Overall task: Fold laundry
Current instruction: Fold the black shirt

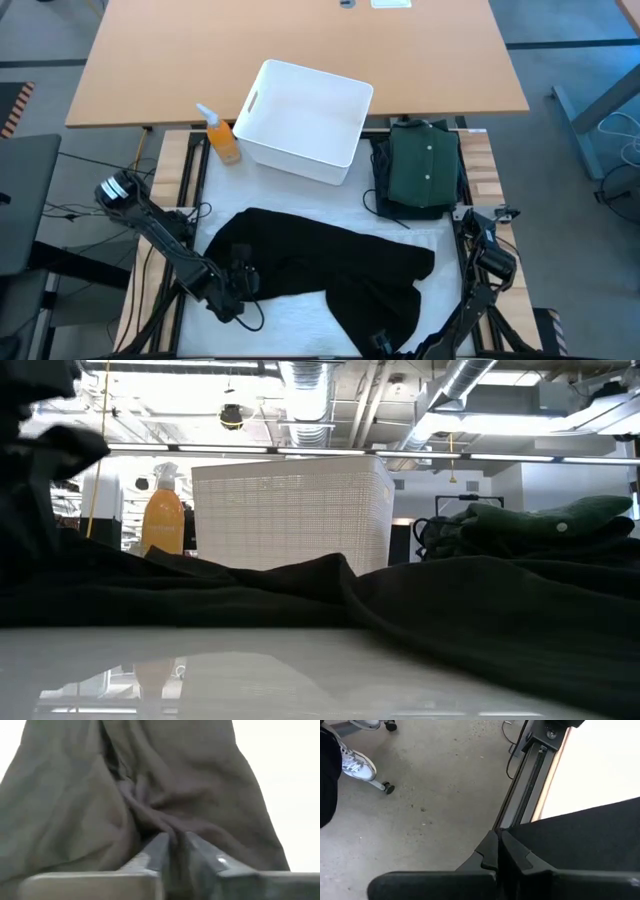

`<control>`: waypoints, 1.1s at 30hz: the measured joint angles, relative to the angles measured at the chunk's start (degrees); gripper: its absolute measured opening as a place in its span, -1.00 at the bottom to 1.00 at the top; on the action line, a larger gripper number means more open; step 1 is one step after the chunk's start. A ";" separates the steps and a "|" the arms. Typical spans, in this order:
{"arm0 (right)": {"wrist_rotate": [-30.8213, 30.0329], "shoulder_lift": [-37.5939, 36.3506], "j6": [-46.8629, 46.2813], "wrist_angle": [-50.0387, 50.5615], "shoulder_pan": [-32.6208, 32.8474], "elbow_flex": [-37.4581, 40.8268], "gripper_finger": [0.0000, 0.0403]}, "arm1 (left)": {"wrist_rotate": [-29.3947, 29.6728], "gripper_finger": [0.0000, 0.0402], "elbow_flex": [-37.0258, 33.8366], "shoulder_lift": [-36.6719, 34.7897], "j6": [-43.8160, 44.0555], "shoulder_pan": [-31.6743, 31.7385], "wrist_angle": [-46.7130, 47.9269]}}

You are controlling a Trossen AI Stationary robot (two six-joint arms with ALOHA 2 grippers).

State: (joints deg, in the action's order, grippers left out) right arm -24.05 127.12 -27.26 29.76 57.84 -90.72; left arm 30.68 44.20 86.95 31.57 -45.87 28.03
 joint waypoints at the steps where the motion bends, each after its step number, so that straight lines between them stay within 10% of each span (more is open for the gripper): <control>1: 0.02 -0.27 -0.73 0.18 -0.08 0.05 -0.89 | 0.02 -0.84 0.87 -0.44 -0.45 0.02 1.56; 10: -2.38 -7.73 -4.13 5.15 0.53 0.24 -0.89 | 5.00 -1.00 7.77 -5.71 -0.35 0.50 14.12; 19: -7.23 -11.47 -6.43 5.28 3.06 0.09 -0.89 | 0.26 -0.95 6.61 -6.72 7.12 0.40 7.13; 33: -8.41 -11.47 -9.80 5.86 3.27 0.09 -0.89 | -2.41 -0.17 6.41 3.00 11.61 -0.18 9.99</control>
State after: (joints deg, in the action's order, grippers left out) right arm -32.47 115.66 -37.06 35.62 61.10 -90.63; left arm 28.26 50.61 89.95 43.18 -46.04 38.02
